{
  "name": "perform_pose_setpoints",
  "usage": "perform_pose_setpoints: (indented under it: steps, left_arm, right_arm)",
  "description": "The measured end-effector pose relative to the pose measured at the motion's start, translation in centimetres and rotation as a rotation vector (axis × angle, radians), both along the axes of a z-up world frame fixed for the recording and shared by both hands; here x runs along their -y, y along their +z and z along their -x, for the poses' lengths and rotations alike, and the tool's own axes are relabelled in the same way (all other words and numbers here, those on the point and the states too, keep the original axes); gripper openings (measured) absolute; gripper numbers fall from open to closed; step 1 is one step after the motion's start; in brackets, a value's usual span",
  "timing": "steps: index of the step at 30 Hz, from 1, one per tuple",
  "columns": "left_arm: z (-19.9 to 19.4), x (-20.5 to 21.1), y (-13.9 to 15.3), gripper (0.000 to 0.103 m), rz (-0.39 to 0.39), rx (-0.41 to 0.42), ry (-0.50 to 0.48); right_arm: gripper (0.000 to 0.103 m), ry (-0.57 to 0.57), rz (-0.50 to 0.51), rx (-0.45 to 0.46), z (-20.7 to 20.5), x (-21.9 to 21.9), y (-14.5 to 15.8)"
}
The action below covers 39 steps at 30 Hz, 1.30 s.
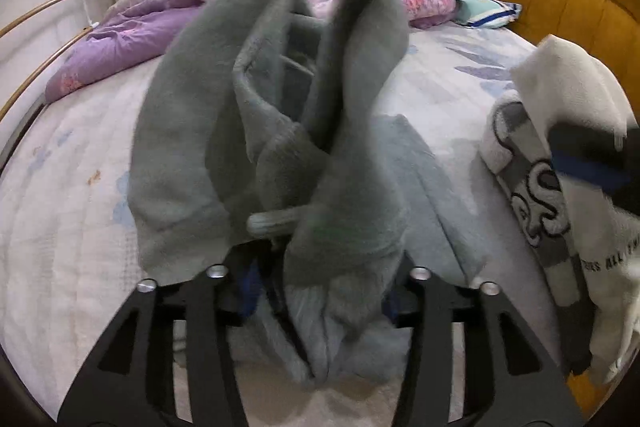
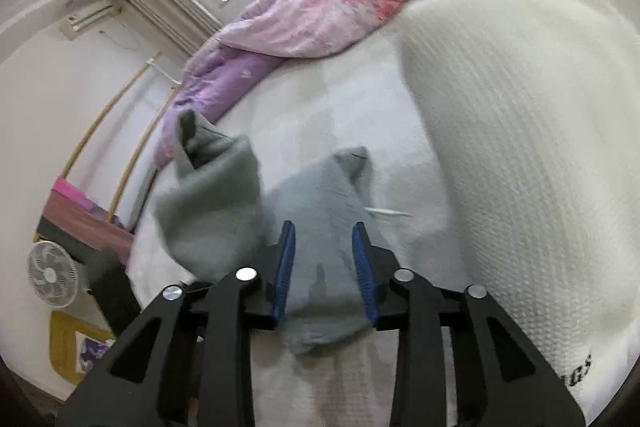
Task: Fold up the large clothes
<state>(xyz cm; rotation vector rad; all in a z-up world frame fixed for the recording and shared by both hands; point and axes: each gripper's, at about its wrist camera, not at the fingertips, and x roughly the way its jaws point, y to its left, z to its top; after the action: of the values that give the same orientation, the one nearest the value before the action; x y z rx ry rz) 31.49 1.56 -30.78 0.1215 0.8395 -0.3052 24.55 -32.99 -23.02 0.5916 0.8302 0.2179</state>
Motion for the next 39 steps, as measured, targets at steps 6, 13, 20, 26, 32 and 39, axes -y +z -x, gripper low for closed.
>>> perform_pose_setpoints:
  steps: [6,13,20,26,32,39]
  left_arm:
    - [1.3,1.3,-1.8,0.051,-0.096,0.009,-0.070]
    - [1.5,-0.1,-2.3,0.051,-0.009,0.013,-0.118]
    - [1.6,-2.1,-2.3,0.053,0.077,0.020,-0.151]
    - [2.4,-3.8,-1.6,0.054,0.131,0.005,-0.196]
    - [3.2,-10.1,1.1,0.059,0.279,-0.011,-0.140]
    - [-1.3,-14.2,2.4,0.067,0.215,-0.011,0.083]
  right_arm:
    - [0.046,0.107,-0.023,0.043,-1.6,-3.1,2.6]
    - [0.050,0.270,-0.001,-0.066,-5.5,-7.6,1.2]
    - [0.051,0.341,0.130,-0.117,-7.9,-10.4,-0.8]
    - [0.022,0.333,0.217,-0.131,-8.2,-11.4,-3.4]
    - [0.010,0.291,0.178,-0.075,-6.7,-9.8,-2.9]
    - [0.009,0.159,0.173,-0.097,-5.3,-5.2,-3.4]
